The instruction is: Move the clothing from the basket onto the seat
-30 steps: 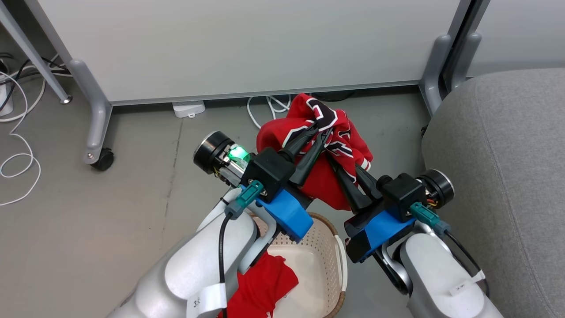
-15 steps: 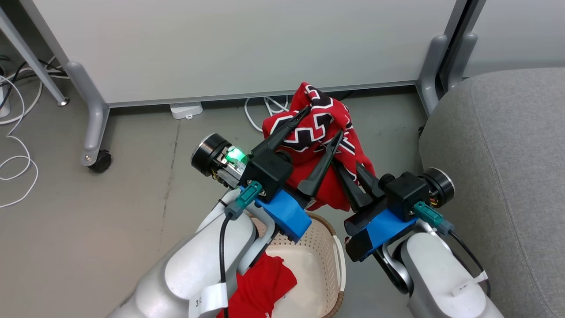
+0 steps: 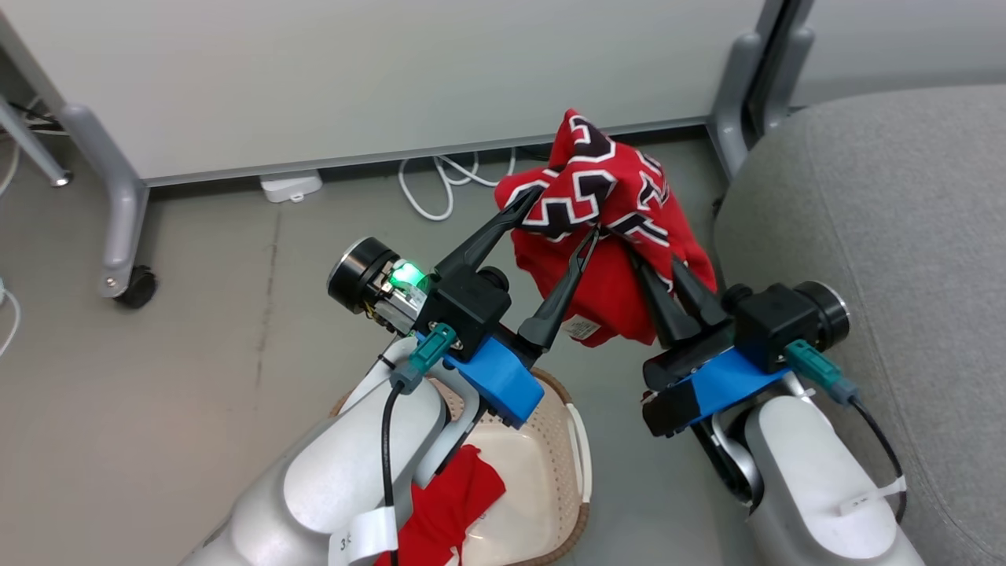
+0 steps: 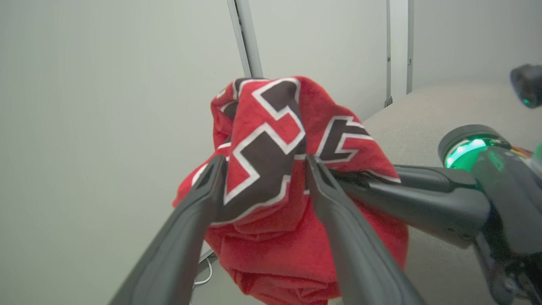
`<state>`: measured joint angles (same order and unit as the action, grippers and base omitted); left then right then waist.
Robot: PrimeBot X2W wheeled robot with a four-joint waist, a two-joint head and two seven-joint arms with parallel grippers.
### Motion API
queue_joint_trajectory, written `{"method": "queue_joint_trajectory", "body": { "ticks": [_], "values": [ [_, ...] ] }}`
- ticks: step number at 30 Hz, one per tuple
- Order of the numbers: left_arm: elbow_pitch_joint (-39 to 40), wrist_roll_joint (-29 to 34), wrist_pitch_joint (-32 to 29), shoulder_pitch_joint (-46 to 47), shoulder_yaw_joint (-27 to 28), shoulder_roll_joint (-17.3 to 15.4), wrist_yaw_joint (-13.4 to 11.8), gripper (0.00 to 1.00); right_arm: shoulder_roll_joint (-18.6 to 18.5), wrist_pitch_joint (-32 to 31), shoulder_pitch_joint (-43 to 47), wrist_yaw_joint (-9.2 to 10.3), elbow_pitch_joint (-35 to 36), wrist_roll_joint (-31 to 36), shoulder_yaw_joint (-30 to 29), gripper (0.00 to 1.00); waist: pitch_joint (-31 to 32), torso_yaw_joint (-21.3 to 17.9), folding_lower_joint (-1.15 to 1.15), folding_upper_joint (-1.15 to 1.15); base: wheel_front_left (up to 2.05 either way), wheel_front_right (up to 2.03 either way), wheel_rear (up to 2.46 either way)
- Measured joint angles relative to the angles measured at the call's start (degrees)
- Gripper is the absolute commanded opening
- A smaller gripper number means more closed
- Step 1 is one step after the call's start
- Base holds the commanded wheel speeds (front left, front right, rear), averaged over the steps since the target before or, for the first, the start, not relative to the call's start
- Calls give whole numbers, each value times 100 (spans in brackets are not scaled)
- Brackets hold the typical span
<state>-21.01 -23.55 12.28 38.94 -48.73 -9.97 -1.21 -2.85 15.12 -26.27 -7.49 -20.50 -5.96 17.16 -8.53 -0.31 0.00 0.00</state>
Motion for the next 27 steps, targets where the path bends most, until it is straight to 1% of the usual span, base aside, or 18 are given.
{"method": "queue_joint_trajectory", "body": {
  "ticks": [5, 12, 21, 27],
  "values": [
    [48, 5, -4, 14, -36, -37, 3, 100, -1, 0, 19, 0, 176, 79, -314, 0, -158, -302, 0, 0, 0, 0, 0],
    [64, 46, -7, 58, -163, -52, 43, 100, -10, 0, 133, 0, 455, 98, -849, 0, -385, -864, 0, 0, 0, 0, 0],
    [36, 118, -14, 89, -394, -1, 135, 100, -20, 1, 556, 0, 860, 155, -1599, 0, -568, -1547, 0, 0, 0, 0, 0],
    [-24, 144, -14, 81, -567, 71, 211, 100, -16, 0, 909, 0, 1100, 156, -1998, 0, -635, -1897, 0, 0, 0, 0, 0]
  ]
}}
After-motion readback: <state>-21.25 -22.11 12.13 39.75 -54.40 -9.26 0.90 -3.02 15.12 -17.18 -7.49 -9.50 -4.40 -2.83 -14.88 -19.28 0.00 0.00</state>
